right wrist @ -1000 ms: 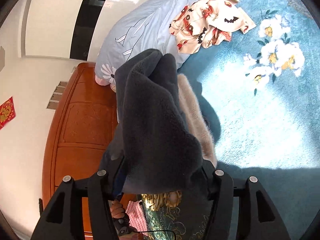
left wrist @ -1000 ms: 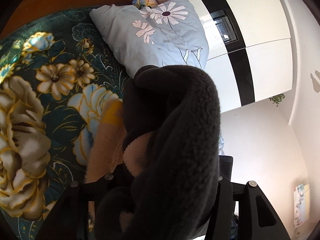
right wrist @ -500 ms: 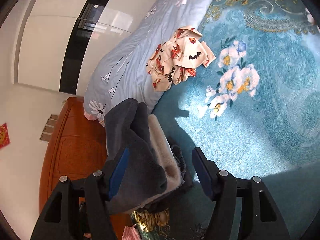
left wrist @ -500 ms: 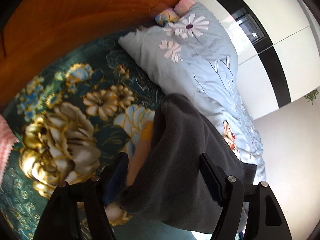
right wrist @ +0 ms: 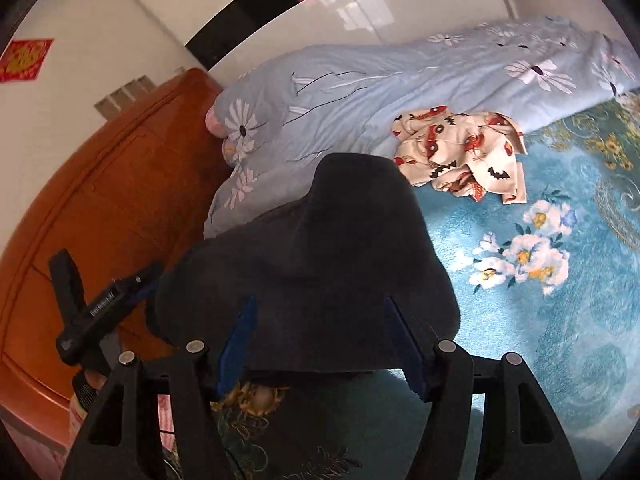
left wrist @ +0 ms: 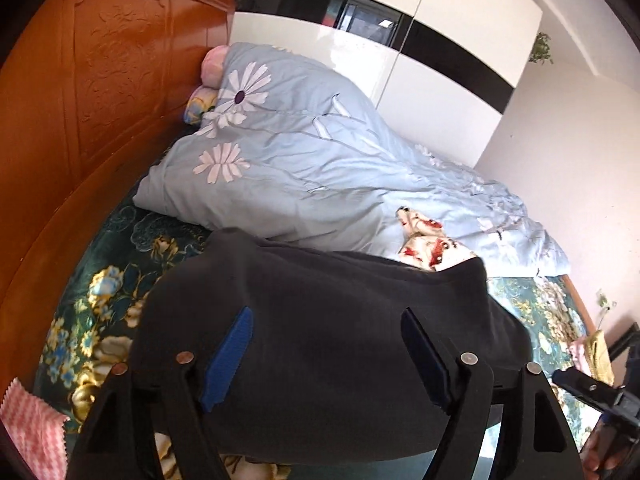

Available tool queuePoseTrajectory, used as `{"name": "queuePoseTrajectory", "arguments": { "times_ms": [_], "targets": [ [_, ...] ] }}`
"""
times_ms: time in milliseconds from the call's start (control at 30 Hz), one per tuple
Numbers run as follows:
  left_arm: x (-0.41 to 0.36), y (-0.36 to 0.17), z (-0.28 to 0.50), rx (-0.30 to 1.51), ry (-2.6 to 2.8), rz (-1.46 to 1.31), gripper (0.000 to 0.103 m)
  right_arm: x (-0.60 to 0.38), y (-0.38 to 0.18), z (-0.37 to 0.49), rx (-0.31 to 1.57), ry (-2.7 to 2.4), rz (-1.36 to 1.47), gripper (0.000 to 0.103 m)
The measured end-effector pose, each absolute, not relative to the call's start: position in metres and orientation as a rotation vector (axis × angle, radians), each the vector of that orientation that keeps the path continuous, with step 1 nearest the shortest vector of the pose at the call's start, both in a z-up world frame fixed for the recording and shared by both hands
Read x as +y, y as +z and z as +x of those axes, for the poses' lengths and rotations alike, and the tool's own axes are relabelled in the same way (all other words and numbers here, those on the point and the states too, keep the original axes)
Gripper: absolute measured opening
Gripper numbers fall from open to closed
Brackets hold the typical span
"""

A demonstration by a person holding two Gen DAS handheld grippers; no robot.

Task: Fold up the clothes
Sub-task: 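Lower the folded jacket onto the blanket and open both grippers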

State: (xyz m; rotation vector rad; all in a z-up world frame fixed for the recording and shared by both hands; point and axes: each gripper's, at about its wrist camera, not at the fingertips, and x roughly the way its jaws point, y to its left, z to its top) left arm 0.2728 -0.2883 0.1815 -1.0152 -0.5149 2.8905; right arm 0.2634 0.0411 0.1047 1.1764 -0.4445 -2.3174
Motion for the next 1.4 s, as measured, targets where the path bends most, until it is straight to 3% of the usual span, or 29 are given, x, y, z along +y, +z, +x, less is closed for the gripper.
{"name": "queuePoseTrajectory", "arguments": {
  "times_ms": [167, 267, 333, 567, 1067, 1400],
  "targets": [
    [-0.277, 0.198, 0.277, -0.416, 2.865, -0.849, 0.081, 0.015, 0.090, 0.257, -0.340, -2.295, 1.218, 0.067],
    [-0.276, 0.161, 0.254, -0.388, 2.857, -1.084, 0.081, 0.012, 0.076, 0.254, -0.313, -2.301, 1.272, 0.067],
    [-0.285, 0.133, 0.244, -0.481, 2.812, -1.221, 0.081, 0.017, 0.067, 0.251, -0.345, -2.302, 1.297, 0.067],
    [-0.297, 0.093, 0.237, -0.556, 2.790, -1.334, 0.082, 0.027, 0.038, 0.236, -0.470, -2.258, 1.398, 0.067],
    [-0.274, 0.105, 0.231, -0.486, 2.864, -1.467, 0.090, 0.027, 0.046, 0.274, -0.263, -2.378, 1.330, 0.068],
    [-0.218, 0.130, 0.253, -0.434, 2.913, -1.181, 0.103, 0.044, 0.036, 0.295, -0.209, -2.417, 1.326, 0.069]
  ]
}}
